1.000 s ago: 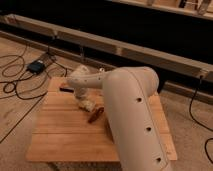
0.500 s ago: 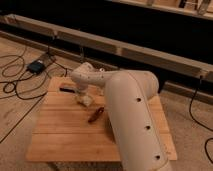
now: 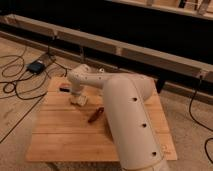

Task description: Wipe the white sponge on the table

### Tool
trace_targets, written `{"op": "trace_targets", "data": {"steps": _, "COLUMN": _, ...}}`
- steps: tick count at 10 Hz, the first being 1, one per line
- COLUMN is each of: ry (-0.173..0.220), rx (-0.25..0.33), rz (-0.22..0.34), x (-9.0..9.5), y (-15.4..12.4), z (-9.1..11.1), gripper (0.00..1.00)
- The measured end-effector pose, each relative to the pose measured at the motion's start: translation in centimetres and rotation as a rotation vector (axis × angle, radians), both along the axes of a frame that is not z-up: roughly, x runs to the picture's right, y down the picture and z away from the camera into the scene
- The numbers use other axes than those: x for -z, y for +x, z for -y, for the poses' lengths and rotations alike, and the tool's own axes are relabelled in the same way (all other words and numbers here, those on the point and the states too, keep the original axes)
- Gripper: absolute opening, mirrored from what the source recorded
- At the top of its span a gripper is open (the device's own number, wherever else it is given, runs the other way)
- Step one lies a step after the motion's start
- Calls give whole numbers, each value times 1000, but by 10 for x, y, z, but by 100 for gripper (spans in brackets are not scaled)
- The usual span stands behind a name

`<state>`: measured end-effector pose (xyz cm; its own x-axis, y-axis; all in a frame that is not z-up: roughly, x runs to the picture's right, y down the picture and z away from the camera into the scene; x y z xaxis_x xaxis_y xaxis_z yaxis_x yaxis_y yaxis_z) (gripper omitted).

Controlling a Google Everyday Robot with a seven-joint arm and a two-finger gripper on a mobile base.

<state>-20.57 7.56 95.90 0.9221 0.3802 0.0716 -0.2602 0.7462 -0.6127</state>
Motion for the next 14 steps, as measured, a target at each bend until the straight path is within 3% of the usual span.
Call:
{"op": "trace_targets", "data": {"steps": 5, "ry": -44, "rx": 56, "rz": 125, "x": 17, "y": -35, "z": -21, "gripper": 0}}
{"op": "trace_targets", "data": {"steps": 9, "ry": -91, "rx": 115, "rz": 179, "x": 33, "y": -43, "z": -46, "gripper": 0}}
{"op": "trace_targets", "data": {"steps": 14, "ry": -159, "rx": 135, "rz": 229, "x": 54, "y": -38, "z": -74, "gripper": 0}}
